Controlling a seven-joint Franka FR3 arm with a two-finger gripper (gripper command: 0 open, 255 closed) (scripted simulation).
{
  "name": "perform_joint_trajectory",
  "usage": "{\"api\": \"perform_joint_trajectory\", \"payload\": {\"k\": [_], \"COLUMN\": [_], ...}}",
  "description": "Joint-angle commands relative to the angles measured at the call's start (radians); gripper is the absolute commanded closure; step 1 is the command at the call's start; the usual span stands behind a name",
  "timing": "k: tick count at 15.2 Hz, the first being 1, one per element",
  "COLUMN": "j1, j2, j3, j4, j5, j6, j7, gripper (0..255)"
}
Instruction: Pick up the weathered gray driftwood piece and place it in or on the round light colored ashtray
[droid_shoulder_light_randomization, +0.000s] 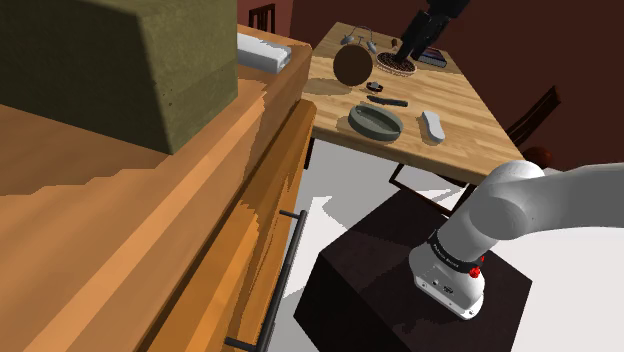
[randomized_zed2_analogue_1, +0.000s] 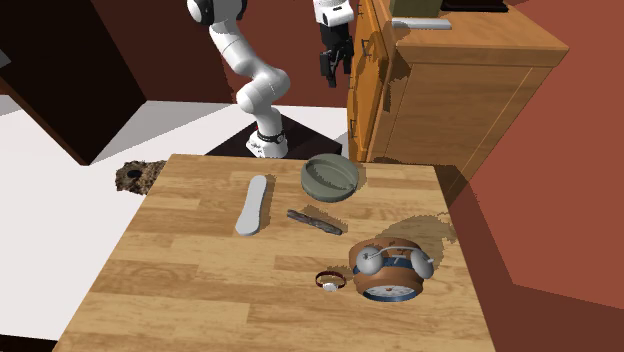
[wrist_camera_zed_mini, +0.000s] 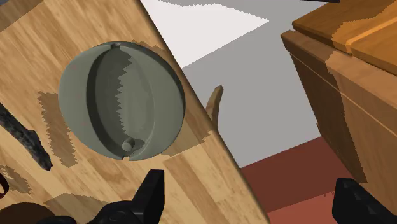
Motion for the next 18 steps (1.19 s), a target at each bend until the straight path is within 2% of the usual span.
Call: {"api": "perform_joint_trajectory", "payload": {"k": [1,9,18], "j1": [0.000,-0.006,0.010], "j2": [0.000,0.138,0.404], "j3": [0.000,-0.200,-0.416], "j4": [0.000,-0.001,0.110], "j5": [0.000,-0.051,-0.041], "j6": [0.000,0.074,0.143], "j7": [0.000,-0.258,-0.561], "gripper": [0,0,0]}}
